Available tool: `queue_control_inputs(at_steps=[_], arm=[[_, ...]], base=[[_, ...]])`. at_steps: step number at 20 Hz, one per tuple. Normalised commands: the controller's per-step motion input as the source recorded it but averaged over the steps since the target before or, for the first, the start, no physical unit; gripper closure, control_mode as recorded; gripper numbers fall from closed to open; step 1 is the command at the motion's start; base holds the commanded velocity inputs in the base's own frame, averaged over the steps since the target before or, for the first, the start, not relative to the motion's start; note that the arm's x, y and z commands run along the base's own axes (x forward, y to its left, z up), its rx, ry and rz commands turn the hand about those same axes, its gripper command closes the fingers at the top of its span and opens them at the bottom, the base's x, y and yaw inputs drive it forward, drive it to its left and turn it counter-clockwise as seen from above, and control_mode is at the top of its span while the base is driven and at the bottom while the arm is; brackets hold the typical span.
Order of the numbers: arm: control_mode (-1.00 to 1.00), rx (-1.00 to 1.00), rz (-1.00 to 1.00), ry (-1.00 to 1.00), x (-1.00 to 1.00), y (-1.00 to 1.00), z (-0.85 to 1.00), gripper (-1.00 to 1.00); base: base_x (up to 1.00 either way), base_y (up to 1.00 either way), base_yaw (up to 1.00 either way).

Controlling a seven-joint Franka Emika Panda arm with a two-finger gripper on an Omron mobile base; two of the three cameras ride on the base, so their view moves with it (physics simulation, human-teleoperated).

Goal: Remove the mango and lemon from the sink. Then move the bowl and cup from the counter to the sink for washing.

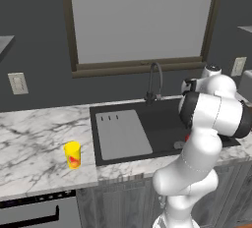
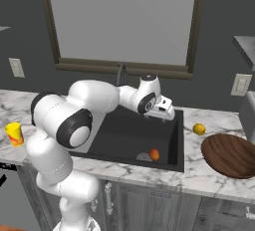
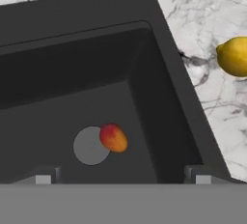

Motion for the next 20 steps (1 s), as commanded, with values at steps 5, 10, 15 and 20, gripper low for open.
queue_control_inputs(at_steps=[5,10,15,20], arm=[[-1.0,0.0,-0.03,-0.01,0.05,0.04,-0.09,-1.0],[-1.0,0.0,-0.04,0.0,0.0,0.01,-0.05,-1.0],[-1.0,0.0,-0.01,0.0,0.0,0.05,-0.06,-1.0],[-1.0,0.03,0.0,0.0,0.0,0.03,-0.08,-1.0]], base=[[0.0,0.0,0.0],[0.0,0.0,0.0],[0.0,0.0,0.0],[0.0,0.0,0.0]])
